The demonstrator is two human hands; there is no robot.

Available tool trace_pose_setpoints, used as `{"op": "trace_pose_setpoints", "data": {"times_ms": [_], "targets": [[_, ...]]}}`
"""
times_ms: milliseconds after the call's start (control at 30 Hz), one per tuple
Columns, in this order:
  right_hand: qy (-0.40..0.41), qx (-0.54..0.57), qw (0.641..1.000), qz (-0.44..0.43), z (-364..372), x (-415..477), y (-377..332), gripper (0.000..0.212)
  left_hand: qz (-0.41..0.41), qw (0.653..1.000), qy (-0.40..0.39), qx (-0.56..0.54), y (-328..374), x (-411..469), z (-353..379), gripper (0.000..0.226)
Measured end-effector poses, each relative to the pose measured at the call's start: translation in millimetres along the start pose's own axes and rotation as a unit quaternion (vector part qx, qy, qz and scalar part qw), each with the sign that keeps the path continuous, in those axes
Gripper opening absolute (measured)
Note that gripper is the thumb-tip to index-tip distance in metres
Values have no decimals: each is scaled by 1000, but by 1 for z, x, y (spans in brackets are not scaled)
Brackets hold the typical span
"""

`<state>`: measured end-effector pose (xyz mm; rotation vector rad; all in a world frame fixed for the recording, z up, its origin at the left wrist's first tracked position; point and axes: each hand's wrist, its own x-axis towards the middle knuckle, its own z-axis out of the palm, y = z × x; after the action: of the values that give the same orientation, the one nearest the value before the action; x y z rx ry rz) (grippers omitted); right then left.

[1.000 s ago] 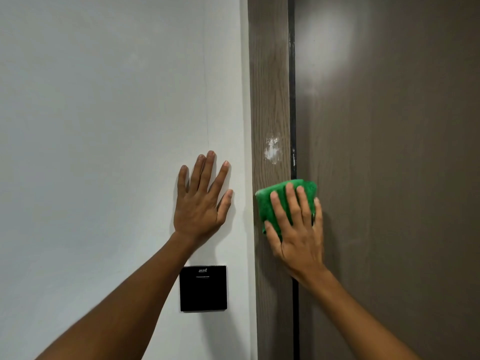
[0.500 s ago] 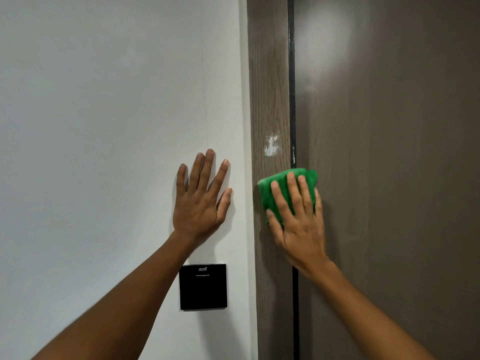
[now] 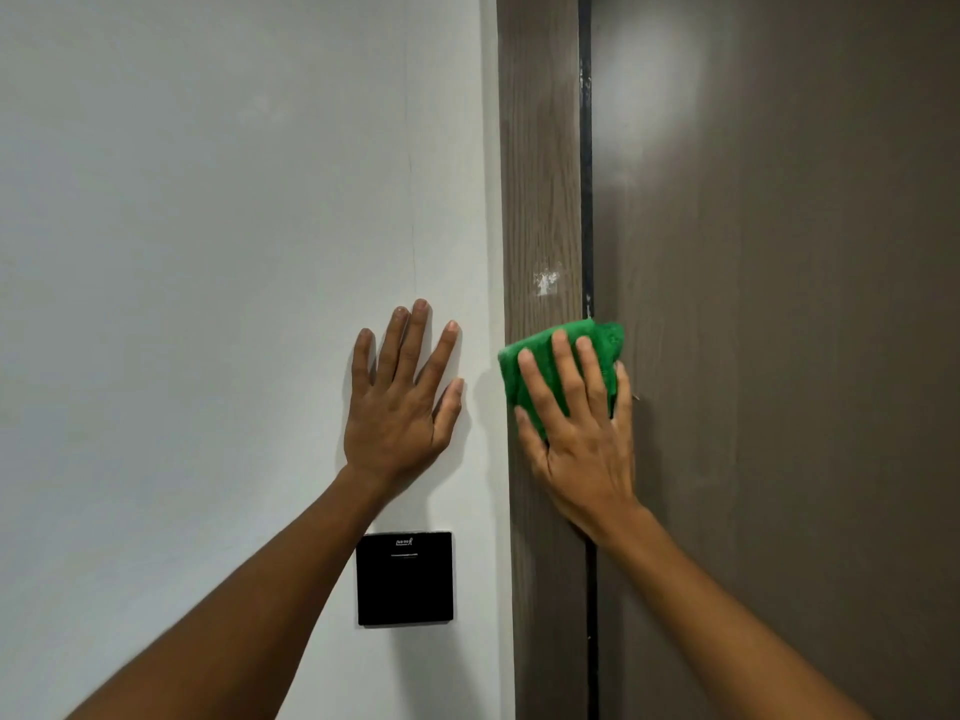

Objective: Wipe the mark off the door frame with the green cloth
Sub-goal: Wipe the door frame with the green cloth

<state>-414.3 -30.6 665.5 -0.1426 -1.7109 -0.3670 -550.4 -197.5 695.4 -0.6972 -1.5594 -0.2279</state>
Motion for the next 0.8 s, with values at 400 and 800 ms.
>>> {"op": "trace_pose_setpoints", "data": {"times_ms": [400,800], "targets": [[-9,-19,997,-68,-8,54,6,61,-1,1000,-3,-5,2,0,-2,66],[-17,-22,999,-16,-17,143,7,64,-7,999,-20,-44,-1,33,-19,63]]}}
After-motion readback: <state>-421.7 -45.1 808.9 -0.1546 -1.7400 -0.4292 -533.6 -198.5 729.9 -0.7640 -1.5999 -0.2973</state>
